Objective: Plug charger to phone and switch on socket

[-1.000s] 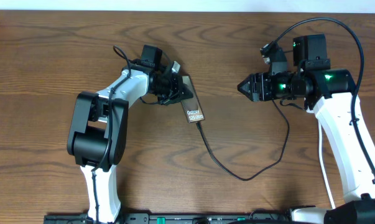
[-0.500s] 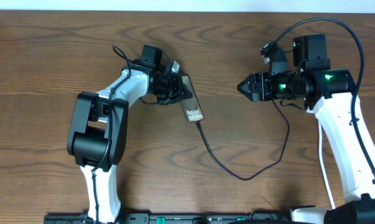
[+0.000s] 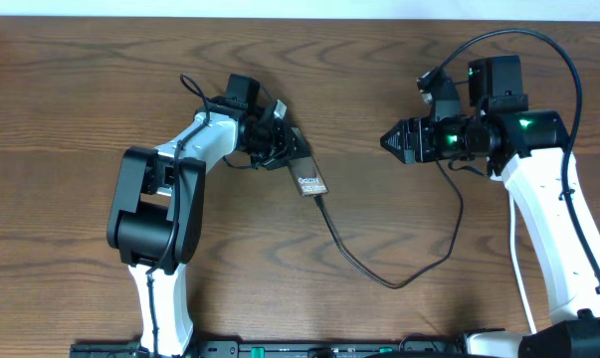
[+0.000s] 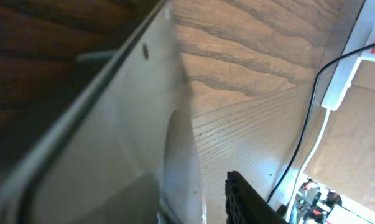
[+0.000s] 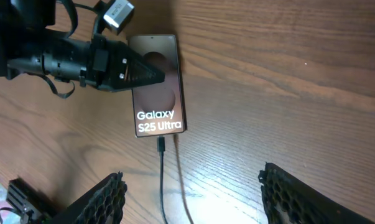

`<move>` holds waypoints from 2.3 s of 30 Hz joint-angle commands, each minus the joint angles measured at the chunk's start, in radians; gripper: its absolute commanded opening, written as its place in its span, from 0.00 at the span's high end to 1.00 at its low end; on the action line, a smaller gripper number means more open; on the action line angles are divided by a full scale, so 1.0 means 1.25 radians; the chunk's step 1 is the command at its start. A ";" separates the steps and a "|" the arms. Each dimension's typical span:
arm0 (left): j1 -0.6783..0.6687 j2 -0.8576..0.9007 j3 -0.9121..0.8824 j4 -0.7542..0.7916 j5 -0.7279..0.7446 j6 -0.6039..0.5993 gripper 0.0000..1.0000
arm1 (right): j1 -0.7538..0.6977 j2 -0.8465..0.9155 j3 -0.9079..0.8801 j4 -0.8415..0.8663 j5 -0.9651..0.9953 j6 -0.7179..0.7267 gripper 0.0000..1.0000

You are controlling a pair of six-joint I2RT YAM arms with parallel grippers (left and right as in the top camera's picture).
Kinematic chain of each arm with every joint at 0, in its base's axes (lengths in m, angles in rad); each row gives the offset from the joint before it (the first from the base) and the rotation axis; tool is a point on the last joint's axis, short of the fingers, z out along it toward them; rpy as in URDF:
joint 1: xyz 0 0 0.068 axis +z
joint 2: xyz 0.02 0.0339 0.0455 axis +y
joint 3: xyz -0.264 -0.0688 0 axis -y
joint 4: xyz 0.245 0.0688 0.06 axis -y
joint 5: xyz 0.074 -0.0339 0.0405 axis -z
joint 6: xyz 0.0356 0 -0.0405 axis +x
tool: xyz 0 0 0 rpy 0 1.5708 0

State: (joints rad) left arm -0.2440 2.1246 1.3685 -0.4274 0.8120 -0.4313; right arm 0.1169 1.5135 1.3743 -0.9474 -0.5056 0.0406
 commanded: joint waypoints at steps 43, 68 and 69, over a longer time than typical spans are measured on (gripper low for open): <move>0.088 -0.306 0.031 -0.182 -0.482 0.052 0.46 | -0.162 -0.003 0.024 -0.003 0.029 0.083 0.15; 0.110 -0.482 0.031 -0.182 -0.498 0.052 0.04 | -0.503 0.183 0.024 0.094 0.217 -0.014 0.01; 0.110 -0.482 0.031 -0.182 -0.498 0.052 0.04 | -0.505 0.198 0.024 0.104 0.217 -0.014 0.01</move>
State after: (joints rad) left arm -0.1120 1.5204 1.3979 -0.6514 0.2031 -0.3763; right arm -0.5030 1.7123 1.3819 -0.8356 -0.2462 0.0326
